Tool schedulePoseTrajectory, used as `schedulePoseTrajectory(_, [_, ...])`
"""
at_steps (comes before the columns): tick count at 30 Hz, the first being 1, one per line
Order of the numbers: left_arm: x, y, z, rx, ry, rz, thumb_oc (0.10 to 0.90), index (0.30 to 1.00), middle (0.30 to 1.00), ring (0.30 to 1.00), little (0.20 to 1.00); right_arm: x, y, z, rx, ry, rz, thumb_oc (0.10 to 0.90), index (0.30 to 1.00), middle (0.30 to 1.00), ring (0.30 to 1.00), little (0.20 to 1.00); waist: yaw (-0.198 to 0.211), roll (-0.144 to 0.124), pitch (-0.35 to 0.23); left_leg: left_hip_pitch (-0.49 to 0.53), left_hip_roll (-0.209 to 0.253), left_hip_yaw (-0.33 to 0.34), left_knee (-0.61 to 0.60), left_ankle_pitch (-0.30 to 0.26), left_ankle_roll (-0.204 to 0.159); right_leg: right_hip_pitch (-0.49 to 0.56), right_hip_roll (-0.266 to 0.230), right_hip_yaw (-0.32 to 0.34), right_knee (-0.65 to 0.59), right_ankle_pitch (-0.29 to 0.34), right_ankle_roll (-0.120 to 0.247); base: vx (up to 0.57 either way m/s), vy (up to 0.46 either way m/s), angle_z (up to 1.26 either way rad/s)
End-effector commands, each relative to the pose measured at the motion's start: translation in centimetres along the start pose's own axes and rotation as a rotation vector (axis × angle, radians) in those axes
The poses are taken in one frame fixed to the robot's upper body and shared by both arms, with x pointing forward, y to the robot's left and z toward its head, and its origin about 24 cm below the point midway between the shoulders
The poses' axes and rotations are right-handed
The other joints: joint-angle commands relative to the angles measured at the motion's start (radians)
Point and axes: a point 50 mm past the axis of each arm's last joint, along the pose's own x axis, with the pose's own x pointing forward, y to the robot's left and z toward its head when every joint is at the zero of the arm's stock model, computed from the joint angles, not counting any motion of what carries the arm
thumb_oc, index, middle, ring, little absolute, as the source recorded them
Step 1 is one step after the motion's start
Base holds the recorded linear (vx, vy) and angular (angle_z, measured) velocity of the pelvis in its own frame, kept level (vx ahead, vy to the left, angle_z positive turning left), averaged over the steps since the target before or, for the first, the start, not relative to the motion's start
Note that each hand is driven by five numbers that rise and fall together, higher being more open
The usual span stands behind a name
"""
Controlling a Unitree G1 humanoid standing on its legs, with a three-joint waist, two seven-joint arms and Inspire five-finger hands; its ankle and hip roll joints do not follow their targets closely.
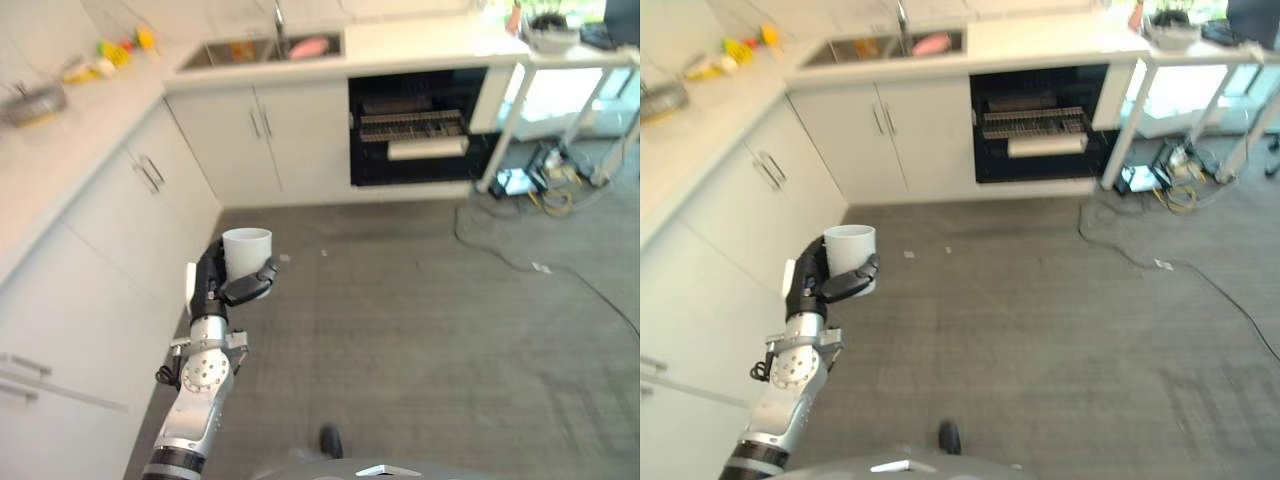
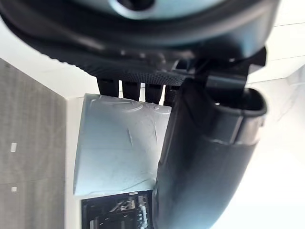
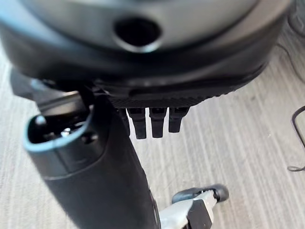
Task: Place the dishes in the dishwasher.
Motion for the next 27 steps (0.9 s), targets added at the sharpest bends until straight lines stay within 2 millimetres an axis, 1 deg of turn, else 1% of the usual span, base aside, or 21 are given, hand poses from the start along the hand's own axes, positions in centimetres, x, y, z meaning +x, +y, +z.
schedulePoseTrajectory(1, [3.3, -0.4, 10.7, -0.023, -0.516, -0.048, 0.4, 0.3, 0.3, 0.3, 0.3, 0.3, -0.2, 6.5, 0.046, -0.167, -0.016, 0.8, 0.9, 0.9, 0.9, 0.9, -0.011, 0.077, 0.146, 0.024, 0.133, -0.076, -0.111, 0.106, -0.133, 0.135, 0.043, -0.011, -0.09, 0.566, -0.055, 0.58, 0.111, 0.64])
schedulePoseTrajectory(2, [3.4, -0.7, 10.7, -0.017, -0.516, -0.059, 0.4, 0.3, 0.3, 0.3, 0.3, 0.3, 0.0, 6.8, 0.063, -0.178, -0.014, 0.8, 0.9, 0.9, 0.9, 0.9, -0.046, 0.084, 0.171, 0.081, 0.127, -0.114, -0.119, 0.072, -0.126, 0.035, 0.091, -0.026, 0.006, 0.462, -0.077, 0.56, 0.104, 0.72])
schedulePoseTrajectory(3, [3.4, -0.7, 10.7, -0.018, -0.517, -0.058, 0.4, 0.3, 0.3, 0.3, 0.3, 0.3, -0.1, 6.9, 0.062, -0.18, -0.014, 0.8, 0.9, 0.9, 0.9, 0.9, -0.047, 0.086, 0.172, 0.077, 0.129, -0.116, -0.118, 0.074, -0.128, 0.026, 0.095, -0.028, 0.015, 0.46, -0.079, 0.32, -0.027, 0.83])
schedulePoseTrajectory(4, [3.5, -0.9, 10.9, -0.017, -0.522, -0.066, 0.4, 0.3, 0.3, 0.3, 0.3, 0.2, 0.1, 7.3, 0.09, -0.197, -0.01, 0.8, 0.9, 0.9, 0.9, 0.9, -0.078, 0.09, 0.188, 0.122, 0.122, -0.147, -0.12, 0.048, -0.123, -0.055, 0.128, -0.048, 0.043, 0.392, -0.09, 0.39, -0.13, 0.71])
schedulePoseTrajectory(5, [3.8, -1.4, 11.1, -0.034, -0.525, -0.077, 0.4, 0.3, 0.3, 0.3, 0.3, 0.1, 0.3, 8.1, 0.135, -0.228, -0.002, 0.8, 0.9, 0.9, 0.9, 0.9, -0.13, 0.091, 0.205, 0.167, 0.117, -0.18, -0.12, 0.012, -0.128, -0.153, 0.17, -0.078, -0.025, 0.322, -0.101, 0.81, -0.284, 1.07])
schedulePoseTrajectory(6, [4.0, -1.9, 11.3, -0.048, -0.533, -0.104, 0.4, 0.3, 0.3, 0.3, 0.3, 0.0, 0.4, 8.9, 0.184, -0.257, 0.004, 0.8, 0.9, 0.9, 0.9, 0.9, -0.188, 0.077, 0.213, 0.225, 0.109, -0.208, -0.12, -0.026, -0.141, -0.241, 0.206, -0.114, -0.184, 0.304, -0.079, 0.88, -0.358, 1.17])
schedulePoseTrajectory(8, [4.1, -2.2, 11.0, -0.065, -0.514, -0.12, 0.4, 0.3, 0.3, 0.3, 0.3, 0.1, 0.5, 8.5, 0.202, -0.243, 0.003, 0.8, 0.9, 0.9, 0.9, 0.9, -0.246, 0.029, 0.183, 0.299, 0.036, -0.27, -0.12, -0.098, -0.146, -0.252, 0.242, -0.175, -0.617, 0.361, -0.048, 0.76, -0.294, 1.07])
schedulePoseTrajectory(9, [4.1, -2.2, 11.0, -0.065, -0.514, -0.12, 0.4, 0.3, 0.3, 0.3, 0.3, 0.1, 0.5, 8.5, 0.202, -0.243, 0.003, 0.8, 0.9, 0.9, 0.9, 0.9, -0.246, 0.029, 0.183, 0.299, 0.036, -0.27, -0.12, -0.098, -0.146, -0.252, 0.242, -0.175, -0.617, 0.361, -0.048, 0.74, -0.247, 1.0])
schedulePoseTrajectory(10, [3.7, -2.7, 10.2, -0.052, -0.481, -0.162, 0.4, 0.3, 0.3, 0.3, 0.3, 0.2, 0.4, 6.8, 0.209, -0.191, -0.013, 0.8, 0.9, 0.9, 0.9, 0.9, -0.276, 0.028, 0.175, 0.392, 0.049, -0.317, -0.12, -0.154, -0.15, -0.215, 0.263, -0.278, -0.733, 0.401, -0.061, 0.57, -0.194, 0.94])
schedulePoseTrajectory(11, [3.5, -2.6, 9.8, -0.033, -0.464, -0.166, 0.4, 0.3, 0.3, 0.3, 0.3, 0.3, 0.4, 6.1, 0.203, -0.163, -0.02, 0.8, 0.9, 0.9, 0.9, 0.9, -0.269, 0.026, 0.17, 0.413, 0.049, -0.319, -0.103, -0.163, -0.154, -0.215, 0.252, -0.336, -0.7, 0.411, -0.074, 0.72, -0.288, 1.05])
schedulePoseTrajectory(13, [3.3, -3.0, 9.6, -0.065, -0.452, -0.186, 0.4, 0.3, 0.3, 0.3, 0.3, 0.3, 0.2, 5.6, 0.19, -0.155, -0.026, 0.8, 0.9, 0.9, 0.9, 0.9, -0.283, 0.019, 0.157, 0.398, 0.061, -0.296, 0.068, -0.128, -0.201, -0.148, 0.253, -0.296, -0.666, 0.368, -0.118, 0.39, -0.234, 0.54])
schedulePoseTrajectory(14, [3.3, -3.3, 9.2, -0.095, -0.425, -0.193, 0.4, 0.3, 0.3, 0.3, 0.3, 0.3, -0.3, 5.5, 0.202, -0.157, -0.034, 0.8, 0.9, 0.9, 0.9, 0.9, -0.303, 0.018, 0.155, 0.374, 0.084, -0.274, 0.201, -0.053, -0.253, -0.129, 0.268, -0.251, -0.647, 0.35, -0.137, 0.22, -0.149, 0.29])
schedulePoseTrajectory(15, [3.3, -3.3, 9.2, -0.095, -0.425, -0.193, 0.4, 0.3, 0.3, 0.3, 0.3, 0.3, -0.3, 5.5, 0.202, -0.157, -0.034, 0.8, 0.9, 0.9, 0.9, 0.9, -0.303, 0.018, 0.155, 0.374, 0.084, -0.274, 0.201, -0.053, -0.253, -0.129, 0.268, -0.251, -0.647, 0.35, -0.137, 0.28, -0.228, 0.09])
schedulePoseTrajectory(16, [3.3, -3.5, 9.3, -0.145, -0.418, -0.211, 0.4, 0.3, 0.3, 0.3, 0.3, 0.3, -2.0, 6.9, 0.233, -0.198, -0.083, 0.8, 0.9, 0.9, 0.9, 0.9, -0.287, -0.006, 0.166, 0.221, 0.083, -0.248, 0.578, 0.091, -0.339, -0.066, 0.221, -0.207, -0.677, 0.338, -0.159, 0.3, -0.213, -0.08])
schedulePoseTrajectory(17, [3.3, -3.6, 9.7, -0.142, -0.436, -0.219, 0.4, 0.3, 0.3, 0.3, 0.3, 0.2, -2.4, 7.5, 0.231, -0.212, -0.093, 0.8, 0.9, 0.9, 0.9, 0.9, -0.261, -0.031, 0.175, 0.11, 0.041, -0.241, 0.697, 0.083, -0.328, -0.025, 0.202, -0.159, -0.713, 0.34, -0.159, 0.48, -0.255, -0.05])
schedulePoseTrajectory(18, [3.2, -3.7, 9.7, -0.141, -0.435, -0.223, 0.4, 0.3, 0.3, 0.3, 0.3, 0.1, -2.9, 8.5, 0.231, -0.246, -0.109, 0.8, 0.9, 0.9, 0.9, 0.9, -0.241, -0.05, 0.187, 0.04, 0.015, -0.217, 0.827, 0.024, -0.297, 0.022, 0.196, -0.106, -0.735, 0.337, -0.164, 0.27, -0.101, -0.27])
schedulePoseTrajectory(20, [3.3, -3.4, 9.9, -0.115, -0.445, -0.217, 0.4, 0.3, 0.3, 0.3, 0.3, 0.0, -3.0, 9.5, 0.214, -0.274, -0.11, 0.8, 0.9, 0.9, 0.9, 0.9, -0.204, -0.06, 0.184, -0.044, 0.023, -0.211, 0.783, -0.001, -0.266, 0.057, 0.193, -0.052, -0.768, 0.34, -0.158, 0.43, -0.044, -1.32])
schedulePoseTrajectory(21, [3.3, -3.0, 10.2, -0.1, -0.459, -0.203, 0.4, 0.3, 0.3, 0.3, 0.3, -0.2, -3.4, 10.5, 0.21, -0.304, -0.13, 0.8, 0.9, 0.9, 0.9, 0.9, -0.162, -0.06, 0.185, -0.126, 0.063, -0.21, 0.626, -0.063, -0.216, 0.125, 0.183, 0.012, -0.8, 0.322, -0.143, 0.51, -0.019, -1.42])
schedulePoseTrajectory(22, [3.3, -3.0, 10.2, -0.1, -0.46, -0.204, 0.4, 0.3, 0.3, 0.3, 0.3, -0.2, -3.4, 10.5, 0.21, -0.304, -0.129, 0.8, 0.9, 0.9, 0.9, 0.9, -0.151, -0.066, 0.184, -0.122, 0.063, -0.198, 0.611, -0.053, -0.216, 0.122, 0.178, 0.024, -0.802, 0.328, -0.142, 0.59, 0.094, -1.34])
schedulePoseTrajectory(24, [3.0, -2.6, 9.8, -0.1, -0.451, -0.188, 0.4, 0.3, 0.3, 0.3, 0.3, -0.4, -3.7, 11.5, 0.206, -0.341, -0.144, 0.8, 0.9, 0.9, 0.9, 0.9, -0.115, -0.024, 0.175, -0.058, 0.07, -0.307, 0.245, -0.06, -0.193, 0.17, 0.211, 0.116, -0.818, 0.295, -0.128, 0.44, 0.095, -2.05])
schedulePoseTrajectory(27, [2.6, -2.3, 9.4, -0.08, -0.44, -0.174, 0.4, 0.3, 0.3, 0.3, 0.3, -0.5, -4.1, 11.9, 0.171, -0.356, -0.165, 0.8, 0.9, 0.9, 0.9, 0.9, -0.086, -0.012, 0.169, -0.048, 0.065, -0.382, 0.111, -0.006, -0.188, 0.197, 0.224, 0.185, -0.855, 0.312, -0.12, 0.27, 0.073, -1.4])
